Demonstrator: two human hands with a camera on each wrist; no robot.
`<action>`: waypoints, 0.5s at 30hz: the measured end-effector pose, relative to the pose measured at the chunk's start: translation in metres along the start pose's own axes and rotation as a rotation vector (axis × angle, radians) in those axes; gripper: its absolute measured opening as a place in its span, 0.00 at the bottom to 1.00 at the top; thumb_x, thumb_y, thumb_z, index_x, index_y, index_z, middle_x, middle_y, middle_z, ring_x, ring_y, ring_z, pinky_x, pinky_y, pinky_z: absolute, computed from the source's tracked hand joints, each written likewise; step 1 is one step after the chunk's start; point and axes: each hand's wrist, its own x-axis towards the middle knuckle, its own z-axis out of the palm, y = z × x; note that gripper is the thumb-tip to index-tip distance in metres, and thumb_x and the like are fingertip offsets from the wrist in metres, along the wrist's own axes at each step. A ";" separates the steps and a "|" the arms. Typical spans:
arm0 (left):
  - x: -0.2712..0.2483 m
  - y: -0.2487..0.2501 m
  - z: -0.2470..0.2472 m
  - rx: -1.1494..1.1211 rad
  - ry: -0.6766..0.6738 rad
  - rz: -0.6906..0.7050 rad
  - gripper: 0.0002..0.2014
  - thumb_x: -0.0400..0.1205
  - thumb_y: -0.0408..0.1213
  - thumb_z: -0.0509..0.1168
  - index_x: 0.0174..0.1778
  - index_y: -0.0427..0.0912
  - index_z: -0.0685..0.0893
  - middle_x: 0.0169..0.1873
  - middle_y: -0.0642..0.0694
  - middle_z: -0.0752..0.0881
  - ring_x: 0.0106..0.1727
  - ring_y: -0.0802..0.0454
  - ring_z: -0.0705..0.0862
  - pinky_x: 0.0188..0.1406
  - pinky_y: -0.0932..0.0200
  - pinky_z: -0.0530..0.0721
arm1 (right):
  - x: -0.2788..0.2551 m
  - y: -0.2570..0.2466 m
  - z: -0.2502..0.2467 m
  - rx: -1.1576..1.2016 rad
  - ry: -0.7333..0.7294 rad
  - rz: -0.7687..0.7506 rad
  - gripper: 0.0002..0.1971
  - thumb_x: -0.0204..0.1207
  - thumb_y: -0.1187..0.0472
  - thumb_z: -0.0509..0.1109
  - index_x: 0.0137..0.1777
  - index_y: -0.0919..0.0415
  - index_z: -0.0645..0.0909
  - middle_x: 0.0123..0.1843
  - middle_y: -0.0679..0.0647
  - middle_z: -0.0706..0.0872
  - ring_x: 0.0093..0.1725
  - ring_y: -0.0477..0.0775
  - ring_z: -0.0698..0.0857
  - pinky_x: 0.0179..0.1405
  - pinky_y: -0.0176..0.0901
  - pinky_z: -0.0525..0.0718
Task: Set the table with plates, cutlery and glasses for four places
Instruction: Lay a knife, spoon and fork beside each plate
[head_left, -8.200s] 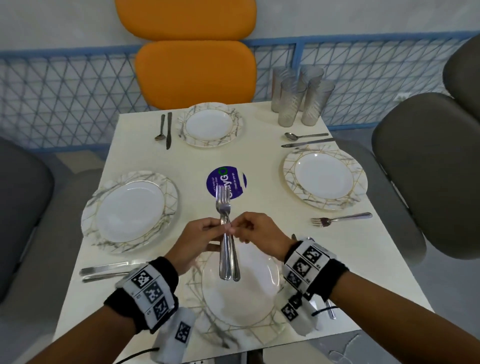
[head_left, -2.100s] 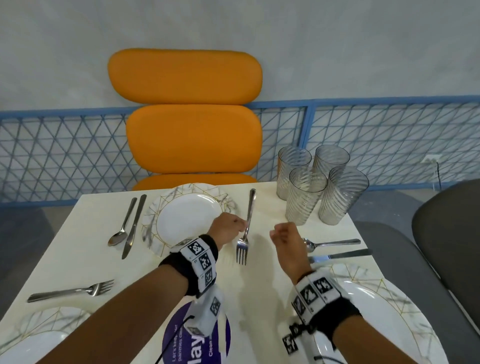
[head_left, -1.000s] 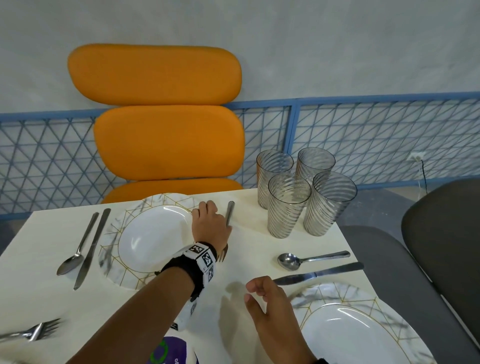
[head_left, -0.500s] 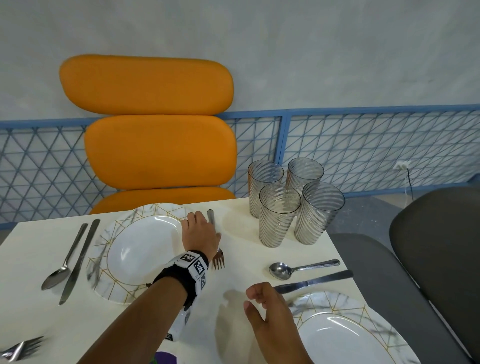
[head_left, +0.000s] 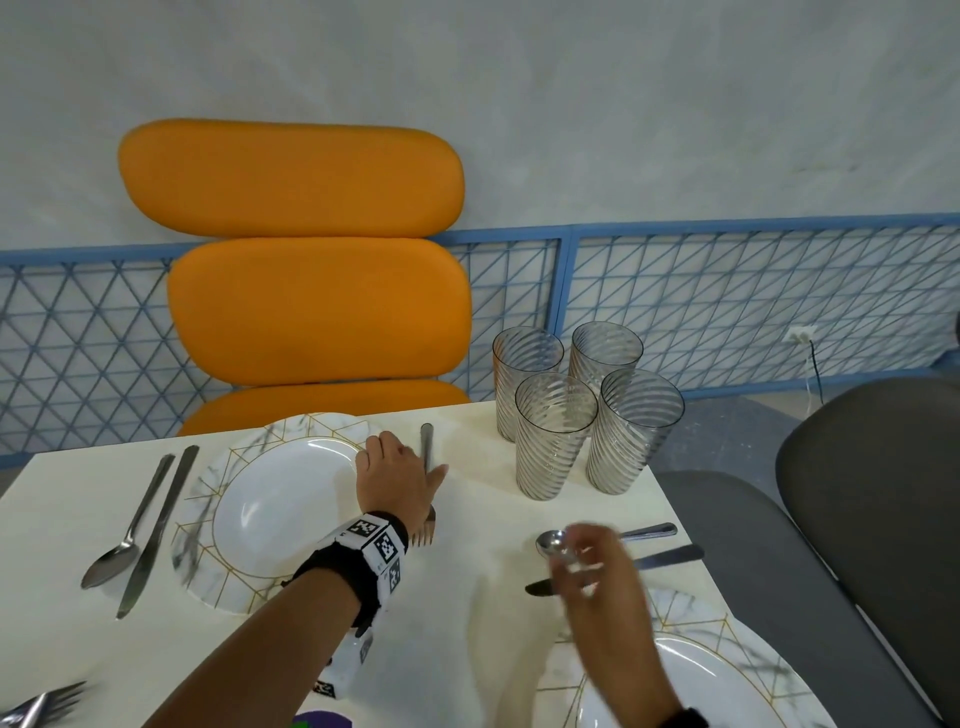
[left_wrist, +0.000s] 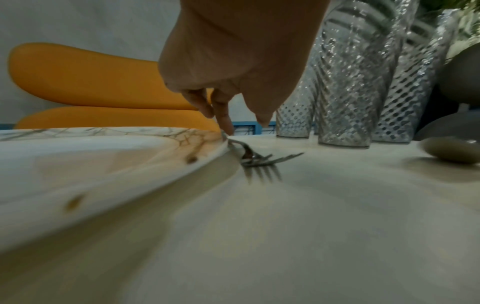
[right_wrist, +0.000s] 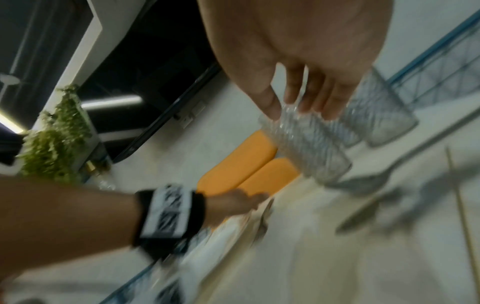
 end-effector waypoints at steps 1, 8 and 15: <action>-0.002 0.001 -0.002 -0.039 0.034 0.017 0.32 0.81 0.62 0.53 0.59 0.35 0.81 0.55 0.39 0.80 0.58 0.43 0.77 0.57 0.52 0.75 | 0.012 -0.006 -0.013 -0.012 0.124 -0.029 0.16 0.71 0.73 0.71 0.49 0.52 0.75 0.50 0.51 0.77 0.53 0.58 0.81 0.43 0.28 0.77; -0.017 0.023 -0.021 -0.417 0.055 0.117 0.27 0.80 0.55 0.60 0.71 0.44 0.68 0.65 0.45 0.73 0.67 0.46 0.69 0.68 0.53 0.68 | 0.084 -0.027 -0.075 -0.216 0.415 -0.013 0.43 0.57 0.68 0.83 0.70 0.66 0.64 0.69 0.66 0.66 0.70 0.65 0.63 0.69 0.53 0.65; -0.006 0.004 -0.011 0.036 -0.063 0.076 0.24 0.82 0.53 0.56 0.65 0.39 0.80 0.67 0.43 0.72 0.69 0.43 0.68 0.69 0.51 0.66 | 0.082 -0.013 -0.079 -0.204 0.362 0.006 0.42 0.59 0.66 0.83 0.72 0.65 0.64 0.71 0.66 0.65 0.73 0.63 0.61 0.71 0.53 0.63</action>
